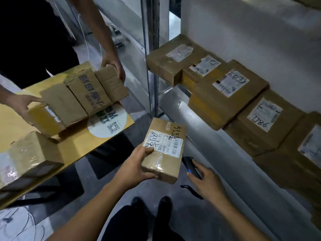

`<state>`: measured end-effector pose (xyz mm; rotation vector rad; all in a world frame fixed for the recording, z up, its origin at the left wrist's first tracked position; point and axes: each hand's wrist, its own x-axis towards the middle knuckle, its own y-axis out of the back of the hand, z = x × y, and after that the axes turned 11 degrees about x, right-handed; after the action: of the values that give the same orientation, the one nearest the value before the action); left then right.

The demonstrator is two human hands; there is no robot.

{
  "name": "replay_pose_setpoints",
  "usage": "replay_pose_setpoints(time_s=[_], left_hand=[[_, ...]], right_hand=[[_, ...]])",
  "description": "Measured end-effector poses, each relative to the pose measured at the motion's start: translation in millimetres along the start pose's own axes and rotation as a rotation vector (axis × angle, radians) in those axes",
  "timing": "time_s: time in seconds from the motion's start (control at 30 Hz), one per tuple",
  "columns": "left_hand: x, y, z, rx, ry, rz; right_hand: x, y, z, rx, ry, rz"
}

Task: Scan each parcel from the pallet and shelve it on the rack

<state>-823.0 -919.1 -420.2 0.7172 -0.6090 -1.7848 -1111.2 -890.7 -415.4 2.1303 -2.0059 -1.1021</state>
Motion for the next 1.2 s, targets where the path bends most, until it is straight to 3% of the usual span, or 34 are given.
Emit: replay_pose_setpoints(time_s=[0.13,0.5,0.67,0.97,1.2], left_hand=[[54,2,-21,0.021,-0.009,-0.039],[236,-4,-98,0.086,-0.08,-0.254],[308,3,-131,0.129,-0.12,-0.314],[406,-40,-160,-0.039,-0.01,-0.325],[464,-83,-188,0.132,-0.08,-0.285]], right_hand=[[46,-3,-11,-0.005,-0.057,-0.032],[180,-53,-30,0.052,-0.167,0.141],[243,-79,-19,0.151,-0.127,0.194],[359,-87,6,0.26,-0.144,0.276],[415,-91,43,0.221,-0.18,0.243]])
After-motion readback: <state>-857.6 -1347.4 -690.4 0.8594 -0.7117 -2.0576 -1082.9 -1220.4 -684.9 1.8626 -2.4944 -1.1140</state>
